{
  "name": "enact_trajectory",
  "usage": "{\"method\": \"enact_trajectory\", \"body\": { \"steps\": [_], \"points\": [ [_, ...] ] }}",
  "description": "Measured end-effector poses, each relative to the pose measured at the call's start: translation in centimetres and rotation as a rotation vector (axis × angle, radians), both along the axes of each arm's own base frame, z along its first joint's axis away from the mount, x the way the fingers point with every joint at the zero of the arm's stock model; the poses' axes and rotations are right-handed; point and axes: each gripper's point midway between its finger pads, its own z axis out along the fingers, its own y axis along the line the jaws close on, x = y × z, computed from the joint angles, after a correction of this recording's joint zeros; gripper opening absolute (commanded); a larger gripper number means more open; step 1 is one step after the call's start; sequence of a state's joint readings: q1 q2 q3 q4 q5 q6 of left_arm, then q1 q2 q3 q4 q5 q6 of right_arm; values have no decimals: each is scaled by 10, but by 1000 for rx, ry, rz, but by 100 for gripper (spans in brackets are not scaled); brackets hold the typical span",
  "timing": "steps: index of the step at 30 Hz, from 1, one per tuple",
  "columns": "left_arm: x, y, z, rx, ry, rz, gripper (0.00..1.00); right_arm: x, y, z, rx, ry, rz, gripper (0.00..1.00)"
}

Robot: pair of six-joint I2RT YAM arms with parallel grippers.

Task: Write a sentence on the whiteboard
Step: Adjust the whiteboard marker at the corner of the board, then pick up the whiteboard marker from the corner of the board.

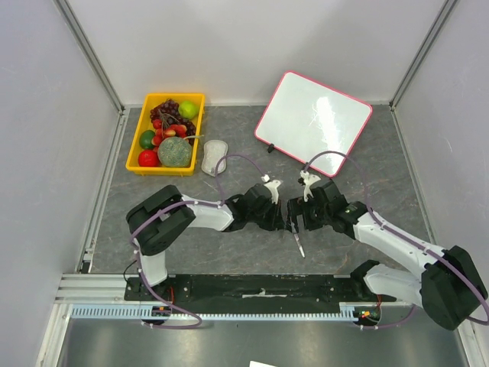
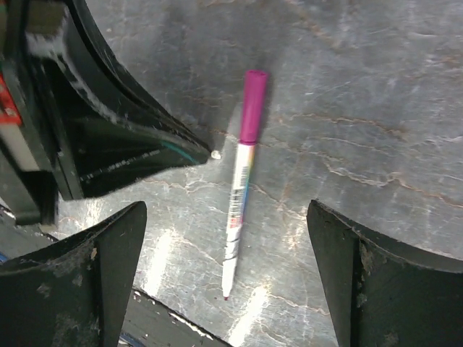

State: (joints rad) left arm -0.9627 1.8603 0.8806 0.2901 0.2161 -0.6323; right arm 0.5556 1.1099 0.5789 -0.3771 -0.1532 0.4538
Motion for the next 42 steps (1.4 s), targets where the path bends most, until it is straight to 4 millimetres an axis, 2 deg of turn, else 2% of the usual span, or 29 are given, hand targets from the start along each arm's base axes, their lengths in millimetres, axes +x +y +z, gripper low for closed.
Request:
{"method": "enact_trajectory", "body": {
  "steps": [2,4,7,10,13,14,16,17,19,27,29,33,39,42],
  "points": [
    [1,8,1,0,2,9,2,-5,5,-1,-10,-5,21,98],
    [1,27,1,18,12,37,2,-8,9,-2,-24,-6,32,98],
    [6,74,4,79,18,119,6,-11,8,-11,-66,3,35,90],
    [12,110,19,107,-7,195,14,-11,7,-19,-111,16,34,79],
    [17,135,52,92,-76,256,33,-7,6,-25,-165,17,27,65],
    [17,141,64,81,-104,270,41,-5,7,-27,-183,16,26,59],
    [15,151,85,57,-151,285,64,-2,7,-30,-213,15,22,45],
    [13,155,96,43,-174,294,70,-1,7,-31,-228,13,23,37],
    [9,163,111,21,-202,305,77,1,8,-34,-253,9,23,31],
    [-9,183,131,3,-224,320,87,4,5,-46,-343,3,4,30],
    [-12,186,132,8,-221,319,88,6,5,-46,-350,-1,-8,23],
    [-14,188,142,13,-223,315,88,11,7,-46,-354,-9,-20,0],
    [-14,185,164,-6,-246,291,88,17,11,-41,-350,-18,-26,0],
    [-16,181,173,-28,-252,269,88,28,22,-24,-314,-50,-37,0]
  ]
}}
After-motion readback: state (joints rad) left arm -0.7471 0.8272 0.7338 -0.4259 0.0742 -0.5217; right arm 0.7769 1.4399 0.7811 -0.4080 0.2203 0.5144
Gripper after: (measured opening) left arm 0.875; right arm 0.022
